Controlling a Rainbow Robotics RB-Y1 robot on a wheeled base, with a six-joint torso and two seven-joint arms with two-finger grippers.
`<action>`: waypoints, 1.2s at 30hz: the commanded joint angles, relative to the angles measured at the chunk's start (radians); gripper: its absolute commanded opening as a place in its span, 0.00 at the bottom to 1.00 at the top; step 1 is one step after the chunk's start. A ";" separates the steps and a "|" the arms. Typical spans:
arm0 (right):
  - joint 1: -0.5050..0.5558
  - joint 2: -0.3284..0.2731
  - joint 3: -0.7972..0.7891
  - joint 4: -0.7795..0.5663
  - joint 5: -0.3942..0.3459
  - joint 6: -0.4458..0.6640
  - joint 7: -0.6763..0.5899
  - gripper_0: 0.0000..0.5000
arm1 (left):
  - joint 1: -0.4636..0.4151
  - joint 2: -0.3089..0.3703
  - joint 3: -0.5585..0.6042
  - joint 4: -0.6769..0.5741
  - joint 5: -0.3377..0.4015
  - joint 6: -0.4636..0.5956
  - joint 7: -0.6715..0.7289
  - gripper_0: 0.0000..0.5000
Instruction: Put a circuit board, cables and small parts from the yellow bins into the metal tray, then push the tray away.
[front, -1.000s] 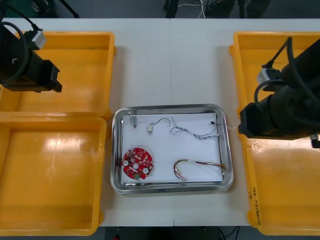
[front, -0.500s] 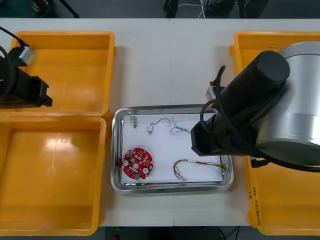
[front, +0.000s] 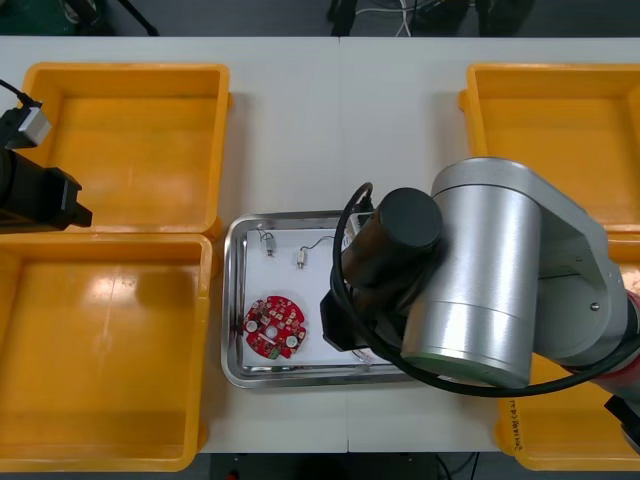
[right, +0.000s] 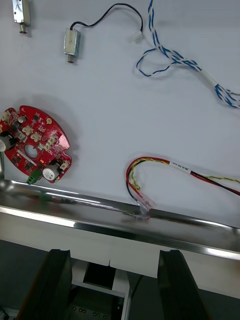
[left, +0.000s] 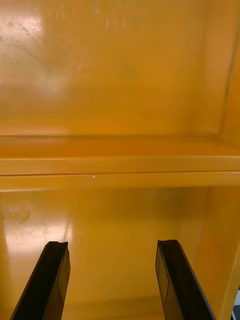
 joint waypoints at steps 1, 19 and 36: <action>-0.024 0.062 0.056 0.036 0.047 0.004 -0.059 1.00 | 0.033 0.046 0.053 -0.060 0.010 0.007 -0.119 1.00; 0.127 0.081 0.199 0.073 0.191 -0.010 -0.100 1.00 | 0.055 0.046 0.079 -0.098 0.023 0.007 -0.121 1.00; 0.160 0.172 0.274 0.204 0.290 -0.059 -0.136 1.00 | 0.075 0.046 0.077 -0.098 0.003 0.007 -0.121 1.00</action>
